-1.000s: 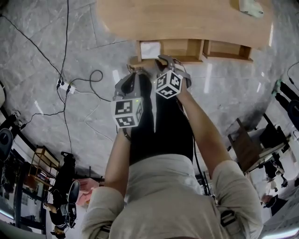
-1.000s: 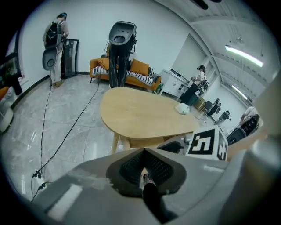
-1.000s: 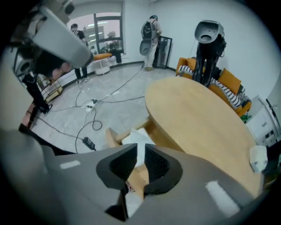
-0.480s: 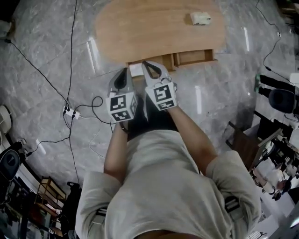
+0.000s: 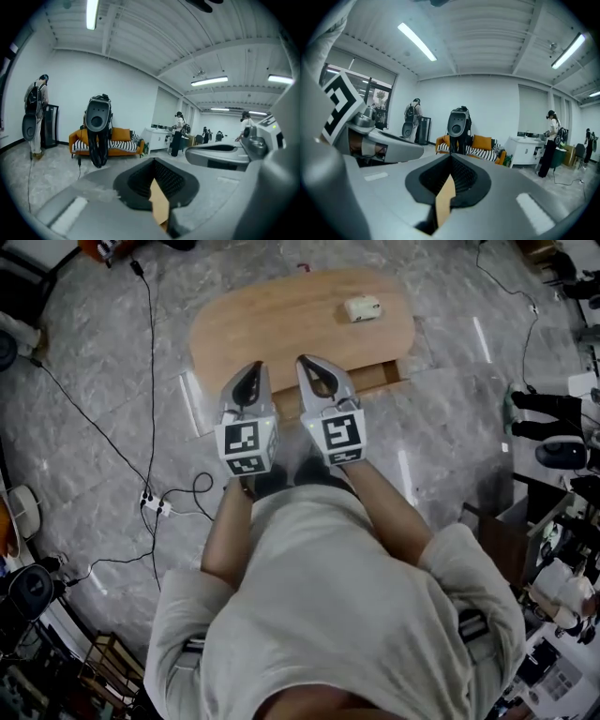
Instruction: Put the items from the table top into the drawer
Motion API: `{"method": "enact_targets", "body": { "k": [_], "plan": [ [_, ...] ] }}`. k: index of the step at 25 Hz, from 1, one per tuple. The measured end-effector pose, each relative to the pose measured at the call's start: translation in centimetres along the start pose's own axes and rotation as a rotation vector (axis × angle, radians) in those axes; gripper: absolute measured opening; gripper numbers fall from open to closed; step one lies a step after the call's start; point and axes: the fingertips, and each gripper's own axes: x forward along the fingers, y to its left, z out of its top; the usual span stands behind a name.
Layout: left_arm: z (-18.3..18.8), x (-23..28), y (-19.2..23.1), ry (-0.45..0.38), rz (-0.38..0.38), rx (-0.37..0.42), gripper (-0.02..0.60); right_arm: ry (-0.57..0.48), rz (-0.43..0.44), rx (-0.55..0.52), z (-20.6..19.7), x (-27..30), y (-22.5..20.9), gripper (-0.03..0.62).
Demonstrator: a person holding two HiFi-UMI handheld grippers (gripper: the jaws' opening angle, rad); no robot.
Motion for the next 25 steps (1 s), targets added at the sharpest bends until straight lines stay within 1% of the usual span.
{"method": "enact_targets", "body": {
  "k": [2,4,7,12,15,21,25],
  "plan": [
    [2.3,0.3,-1.9,-0.048,-0.014,0.023,0.018,-0.042,-0.012,-0.019,2.1,-1.1,-1.1,0.006],
    [4.2,0.5,-3.7,-0.089,-0.023,0.029,0.019,-0.078,-0.021,-0.036,3.6,-2.1,-2.3,0.006],
    [5.6,0.7,-5.7,-0.120,-0.028,0.037,0.020,-0.106,-0.038,-0.029,4.9,-3.0,-3.9,0.006],
    [5.9,0.7,-6.7,-0.121,-0.029,0.055,0.019,-0.129,-0.047,-0.026,5.5,-3.5,-4.8,0.006],
    [5.9,0.6,-7.0,-0.118,-0.027,0.062,0.018,-0.125,-0.052,-0.018,5.5,-3.7,-5.2,0.006],
    [5.6,0.1,-6.4,-0.117,-0.012,0.067,0.018,-0.128,-0.043,-0.021,5.4,-3.4,-4.7,0.006],
    [5.8,-0.2,-6.1,-0.119,-0.016,0.070,0.019,-0.127,-0.048,-0.028,5.8,-3.2,-4.3,0.006]
  ]
}}
